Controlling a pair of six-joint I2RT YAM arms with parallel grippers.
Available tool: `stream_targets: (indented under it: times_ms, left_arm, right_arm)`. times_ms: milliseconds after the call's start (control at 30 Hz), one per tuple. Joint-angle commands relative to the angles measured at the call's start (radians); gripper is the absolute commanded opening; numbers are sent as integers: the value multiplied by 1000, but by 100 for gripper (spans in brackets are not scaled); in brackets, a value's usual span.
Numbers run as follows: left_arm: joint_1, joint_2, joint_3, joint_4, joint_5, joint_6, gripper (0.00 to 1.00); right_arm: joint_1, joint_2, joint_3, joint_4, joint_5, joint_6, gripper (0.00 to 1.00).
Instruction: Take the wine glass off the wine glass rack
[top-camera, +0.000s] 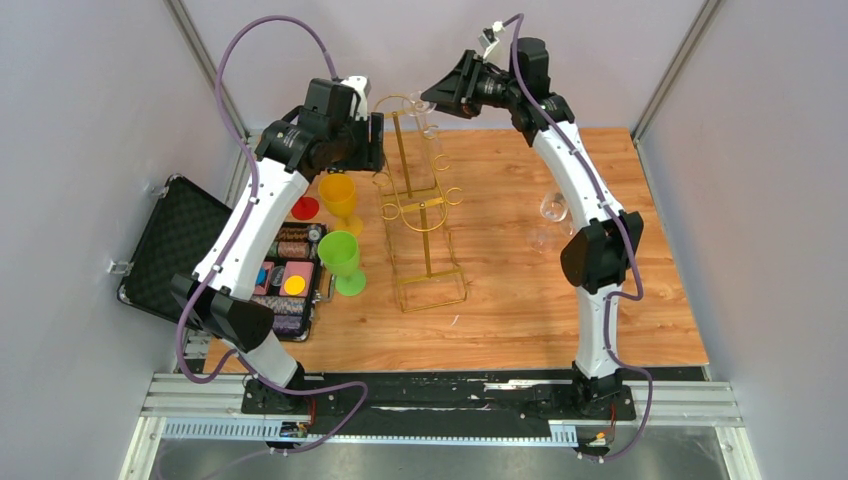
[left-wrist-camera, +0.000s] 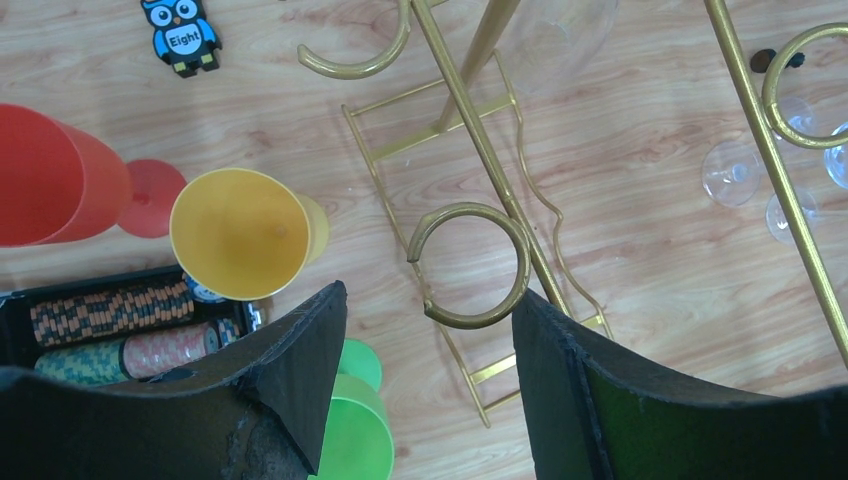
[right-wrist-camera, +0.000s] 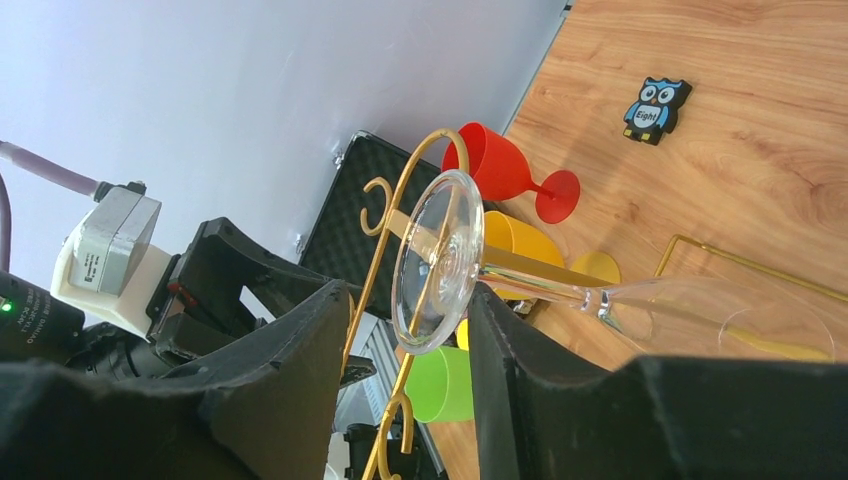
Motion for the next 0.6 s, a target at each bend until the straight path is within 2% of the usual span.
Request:
stream_targets:
  times_ms: [0, 567]
  left_arm:
    - [-1, -42, 8, 20, -3, 10, 70]
    - [-1, -43, 6, 18, -2, 14, 69]
  right_arm:
    - [18, -43, 41, 75, -4, -28, 45]
    - [19, -97, -31, 73, 62, -105, 48]
